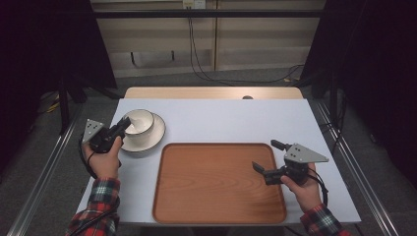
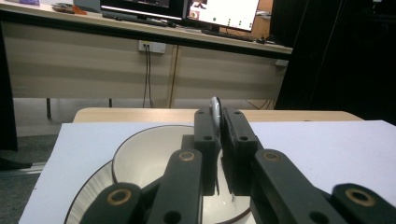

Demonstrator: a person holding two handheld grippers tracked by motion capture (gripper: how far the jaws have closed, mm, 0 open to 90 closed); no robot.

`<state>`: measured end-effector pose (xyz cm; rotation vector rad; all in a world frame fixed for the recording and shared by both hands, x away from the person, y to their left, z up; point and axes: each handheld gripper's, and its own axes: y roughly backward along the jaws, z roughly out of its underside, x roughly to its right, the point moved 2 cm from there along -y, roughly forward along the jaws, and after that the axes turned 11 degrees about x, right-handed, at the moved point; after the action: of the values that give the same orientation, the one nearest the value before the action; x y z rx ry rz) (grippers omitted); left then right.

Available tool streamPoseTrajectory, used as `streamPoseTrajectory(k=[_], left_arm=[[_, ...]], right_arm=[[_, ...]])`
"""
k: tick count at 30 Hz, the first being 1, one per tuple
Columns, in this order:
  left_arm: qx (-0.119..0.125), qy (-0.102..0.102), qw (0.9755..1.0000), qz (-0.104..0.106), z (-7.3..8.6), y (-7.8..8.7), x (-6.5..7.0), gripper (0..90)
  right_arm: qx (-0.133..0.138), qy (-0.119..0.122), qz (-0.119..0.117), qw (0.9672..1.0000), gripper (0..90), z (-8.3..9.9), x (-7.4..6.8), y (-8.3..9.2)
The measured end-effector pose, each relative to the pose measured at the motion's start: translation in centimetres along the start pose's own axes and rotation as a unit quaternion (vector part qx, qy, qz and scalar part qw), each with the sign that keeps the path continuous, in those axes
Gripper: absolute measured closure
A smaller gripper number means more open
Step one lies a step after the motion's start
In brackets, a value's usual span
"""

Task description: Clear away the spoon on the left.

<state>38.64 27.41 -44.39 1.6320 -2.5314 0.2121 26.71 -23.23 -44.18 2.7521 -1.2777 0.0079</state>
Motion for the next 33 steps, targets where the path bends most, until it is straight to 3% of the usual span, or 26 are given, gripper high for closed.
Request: streamPoseTrajectory(k=[12, 16, 33], left_arm=[[0.009, 0.006, 0.9999, 0.003, -0.2, -0.7, 0.1, 84.7], [0.006, -0.001, 1.0000, 0.001, -0.3, -1.1, 0.1, 84.5], [0.007, -0.004, 0.9998, -0.016, -0.7, -4.1, -0.4, 83.3]], right_arm=[[0.000, -0.001, -0.001, 1.0000, 2.0, 0.0, -0.1, 0.0], [0.000, -0.003, -0.002, 1.0000, 2.0, 0.0, -0.1, 0.0], [0.002, -0.006, -0.001, 1.0000, 2.0, -0.1, 0.1, 0.1]])
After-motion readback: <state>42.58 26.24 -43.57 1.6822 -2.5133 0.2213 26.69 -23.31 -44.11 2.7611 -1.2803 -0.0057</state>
